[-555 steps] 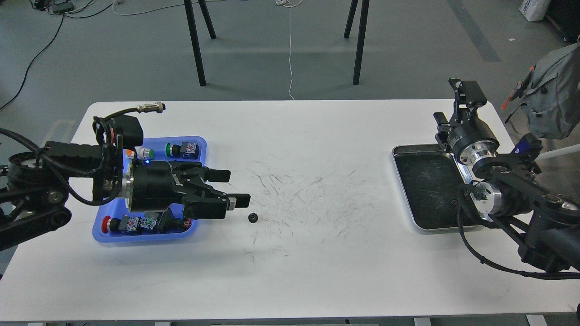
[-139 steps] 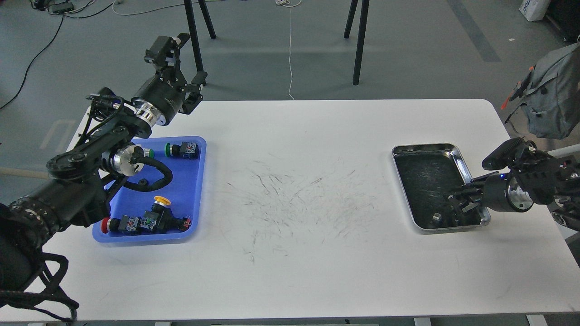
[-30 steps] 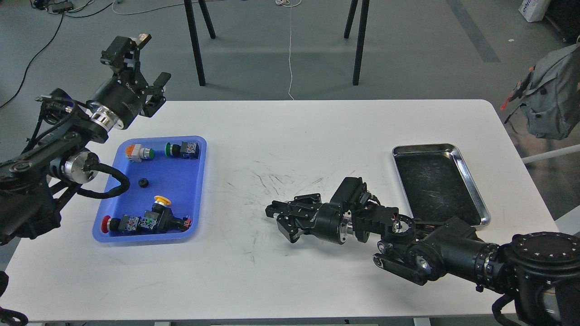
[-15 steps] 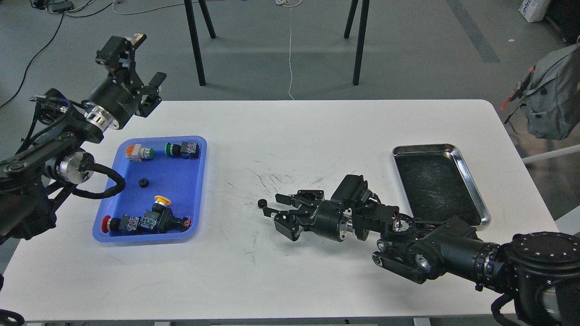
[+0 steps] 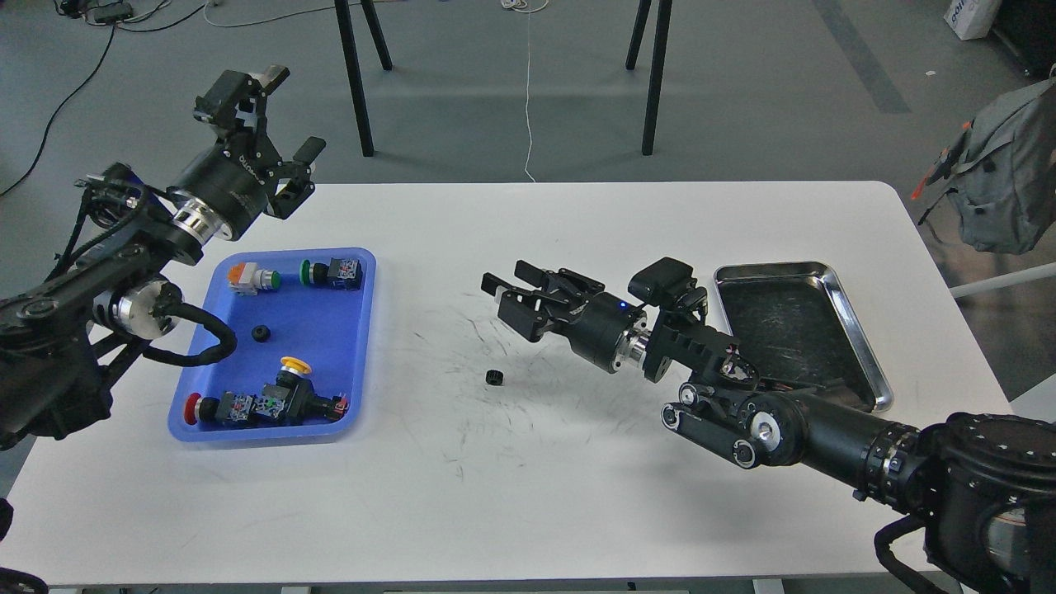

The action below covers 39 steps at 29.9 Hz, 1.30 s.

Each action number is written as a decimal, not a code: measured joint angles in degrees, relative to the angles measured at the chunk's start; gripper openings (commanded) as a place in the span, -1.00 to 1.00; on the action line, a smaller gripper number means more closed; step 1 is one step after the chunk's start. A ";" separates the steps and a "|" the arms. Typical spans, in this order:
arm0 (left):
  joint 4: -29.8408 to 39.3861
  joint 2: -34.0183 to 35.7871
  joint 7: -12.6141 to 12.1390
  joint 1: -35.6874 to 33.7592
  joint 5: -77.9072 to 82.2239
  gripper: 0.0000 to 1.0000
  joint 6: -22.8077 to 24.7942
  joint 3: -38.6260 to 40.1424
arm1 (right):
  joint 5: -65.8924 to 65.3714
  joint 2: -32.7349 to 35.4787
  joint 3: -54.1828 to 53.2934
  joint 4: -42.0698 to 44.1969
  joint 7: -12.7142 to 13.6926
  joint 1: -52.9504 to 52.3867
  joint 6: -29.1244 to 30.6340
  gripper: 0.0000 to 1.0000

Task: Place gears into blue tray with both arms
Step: 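Release the black gear on the table and withdraw the right gripper, then reach the left gripper from the blue tray toward the black gear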

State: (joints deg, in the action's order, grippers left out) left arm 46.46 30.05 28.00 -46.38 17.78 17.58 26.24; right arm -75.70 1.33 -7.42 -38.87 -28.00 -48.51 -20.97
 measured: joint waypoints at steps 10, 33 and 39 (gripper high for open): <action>1.98 0.11 0.00 0.03 3.34 1.00 -0.30 -1.32 | 32.59 10.54 -1.65 0.32 0.00 -5.67 4.62 0.44; 33.88 11.12 0.00 -0.33 27.72 1.00 -7.31 -16.22 | 52.84 21.81 -18.06 0.16 0.01 0.52 15.97 0.87; 34.77 10.97 0.00 -0.82 43.30 0.99 -10.29 -20.26 | 59.75 24.03 -19.40 0.62 0.01 2.59 18.60 0.88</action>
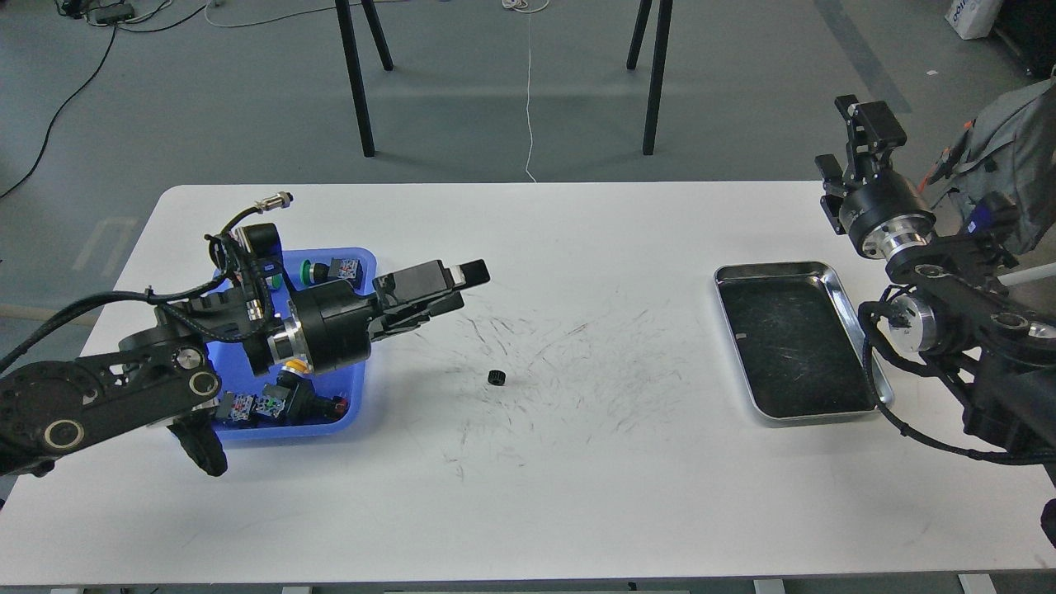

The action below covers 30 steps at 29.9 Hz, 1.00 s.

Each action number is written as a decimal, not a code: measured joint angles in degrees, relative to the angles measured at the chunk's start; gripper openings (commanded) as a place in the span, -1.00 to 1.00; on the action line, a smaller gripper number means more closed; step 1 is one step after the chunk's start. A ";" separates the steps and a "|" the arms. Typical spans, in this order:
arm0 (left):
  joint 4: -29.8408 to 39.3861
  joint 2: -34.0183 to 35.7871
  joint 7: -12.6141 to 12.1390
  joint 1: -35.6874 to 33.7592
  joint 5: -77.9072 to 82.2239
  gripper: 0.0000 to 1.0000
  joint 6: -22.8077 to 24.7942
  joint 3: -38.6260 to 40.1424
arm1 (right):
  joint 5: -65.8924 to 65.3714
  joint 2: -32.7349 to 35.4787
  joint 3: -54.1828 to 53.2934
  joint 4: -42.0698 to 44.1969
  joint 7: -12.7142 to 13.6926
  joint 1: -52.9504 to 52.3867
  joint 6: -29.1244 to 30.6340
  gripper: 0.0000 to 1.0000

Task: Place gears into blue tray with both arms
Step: 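Reach the left gripper from the blue tray toward the black gear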

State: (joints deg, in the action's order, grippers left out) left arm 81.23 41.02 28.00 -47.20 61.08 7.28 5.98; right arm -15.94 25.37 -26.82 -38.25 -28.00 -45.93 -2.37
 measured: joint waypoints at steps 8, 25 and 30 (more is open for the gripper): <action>0.92 -0.38 0.00 -1.90 5.02 0.67 -3.46 -2.21 | 1.08 1.98 -0.06 -0.50 0.00 1.43 0.51 0.88; 1.62 1.99 0.00 -7.89 12.25 1.00 -2.82 -5.77 | 1.09 2.03 0.23 -0.85 0.00 1.31 -0.09 0.88; 0.44 0.42 0.00 -12.37 23.24 1.00 -2.93 -8.66 | 1.09 2.03 0.26 -0.81 0.00 1.33 -0.09 0.88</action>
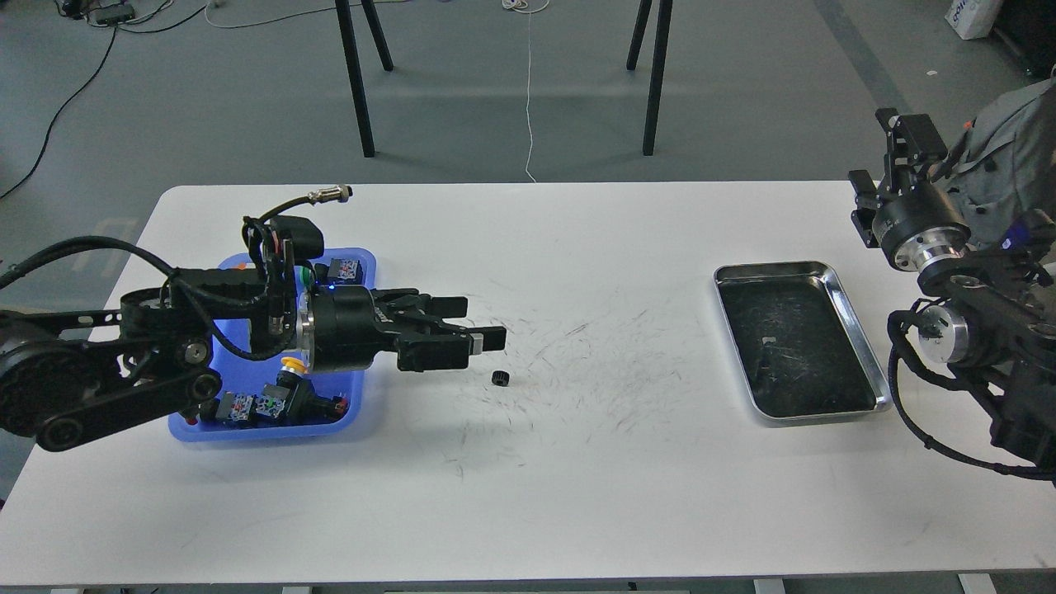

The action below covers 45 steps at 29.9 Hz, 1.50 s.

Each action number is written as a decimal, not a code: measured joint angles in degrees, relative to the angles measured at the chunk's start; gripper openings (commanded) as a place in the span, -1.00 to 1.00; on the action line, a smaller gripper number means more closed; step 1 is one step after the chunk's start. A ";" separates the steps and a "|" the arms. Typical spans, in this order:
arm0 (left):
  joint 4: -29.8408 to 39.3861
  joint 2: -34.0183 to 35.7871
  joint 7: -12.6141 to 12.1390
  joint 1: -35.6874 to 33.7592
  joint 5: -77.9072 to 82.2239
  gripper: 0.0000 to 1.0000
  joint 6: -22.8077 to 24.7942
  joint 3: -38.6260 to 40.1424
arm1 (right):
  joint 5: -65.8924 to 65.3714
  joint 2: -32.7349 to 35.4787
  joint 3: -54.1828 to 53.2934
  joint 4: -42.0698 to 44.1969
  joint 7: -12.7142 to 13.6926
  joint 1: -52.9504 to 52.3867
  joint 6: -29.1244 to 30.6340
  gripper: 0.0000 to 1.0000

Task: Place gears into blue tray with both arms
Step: 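Reach the left gripper from the blue tray toward the black gear, then grasp the black gear on the table with the left gripper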

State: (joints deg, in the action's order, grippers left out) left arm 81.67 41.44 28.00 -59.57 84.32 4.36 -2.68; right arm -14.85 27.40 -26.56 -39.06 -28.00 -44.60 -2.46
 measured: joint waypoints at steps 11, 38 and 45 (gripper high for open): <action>-9.11 -9.26 0.03 -4.72 20.01 0.94 -2.48 -6.31 | -0.16 -0.05 0.27 0.02 0.00 0.04 -0.35 0.88; -29.09 -21.94 -0.01 2.51 30.72 0.43 -8.65 -7.25 | -0.62 -0.04 0.81 0.12 0.00 0.30 -0.35 0.89; -29.36 -22.15 -0.01 2.73 30.72 0.40 -8.71 -7.25 | -0.22 0.00 -0.07 0.24 0.00 0.48 -0.27 0.89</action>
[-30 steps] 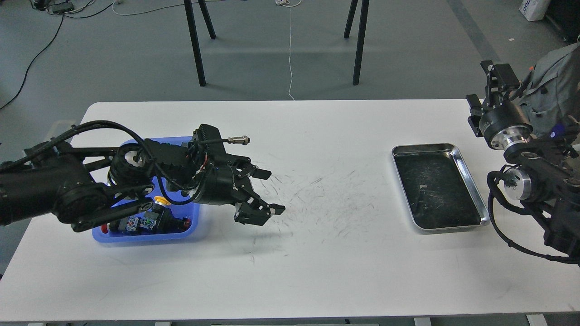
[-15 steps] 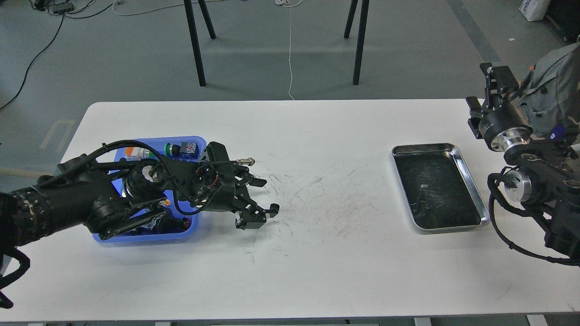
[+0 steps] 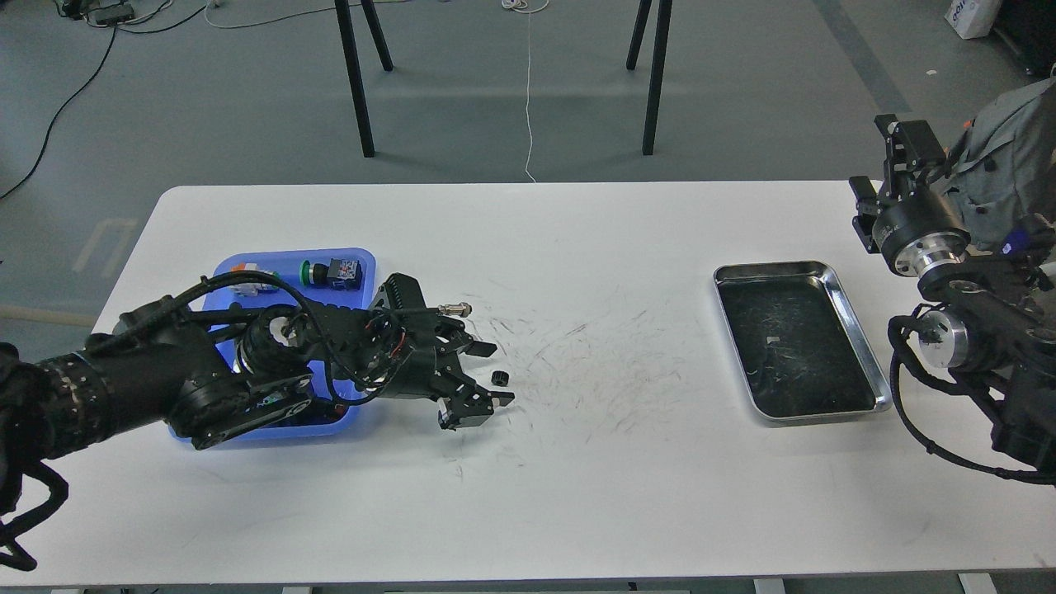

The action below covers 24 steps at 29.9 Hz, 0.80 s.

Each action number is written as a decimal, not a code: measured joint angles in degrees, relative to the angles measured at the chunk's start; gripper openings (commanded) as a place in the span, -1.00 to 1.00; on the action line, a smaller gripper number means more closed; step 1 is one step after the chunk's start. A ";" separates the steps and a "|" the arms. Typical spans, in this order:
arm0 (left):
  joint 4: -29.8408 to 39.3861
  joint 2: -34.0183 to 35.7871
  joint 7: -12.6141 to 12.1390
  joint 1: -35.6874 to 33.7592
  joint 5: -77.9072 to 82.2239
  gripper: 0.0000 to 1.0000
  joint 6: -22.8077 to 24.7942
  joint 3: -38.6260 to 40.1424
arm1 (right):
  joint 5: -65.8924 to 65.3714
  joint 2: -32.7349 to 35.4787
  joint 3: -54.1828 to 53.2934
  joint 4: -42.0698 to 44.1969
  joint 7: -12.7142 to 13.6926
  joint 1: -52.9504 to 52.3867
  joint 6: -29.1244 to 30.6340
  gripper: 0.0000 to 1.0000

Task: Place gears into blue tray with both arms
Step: 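Grasp the black gear on the table with the left gripper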

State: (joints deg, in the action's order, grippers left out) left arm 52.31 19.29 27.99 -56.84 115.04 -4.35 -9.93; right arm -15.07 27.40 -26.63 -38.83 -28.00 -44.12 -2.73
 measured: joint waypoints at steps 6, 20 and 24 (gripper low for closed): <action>-0.66 -0.82 0.00 0.14 -0.05 0.38 -0.05 0.02 | 0.37 -0.45 -3.89 -0.04 0.00 0.88 0.50 0.89; -2.83 -2.76 0.00 0.70 -0.06 0.16 -0.76 0.06 | 0.32 -3.00 -5.07 -1.18 0.00 2.18 0.69 0.89; -4.09 -3.40 0.02 0.82 -0.05 0.14 -1.04 0.05 | 0.25 -2.44 -4.93 -1.99 0.00 2.16 0.68 0.89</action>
State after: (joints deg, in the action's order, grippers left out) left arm 48.22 15.89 28.01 -56.01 114.99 -5.39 -9.89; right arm -14.82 24.95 -31.56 -40.82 -28.00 -41.96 -2.06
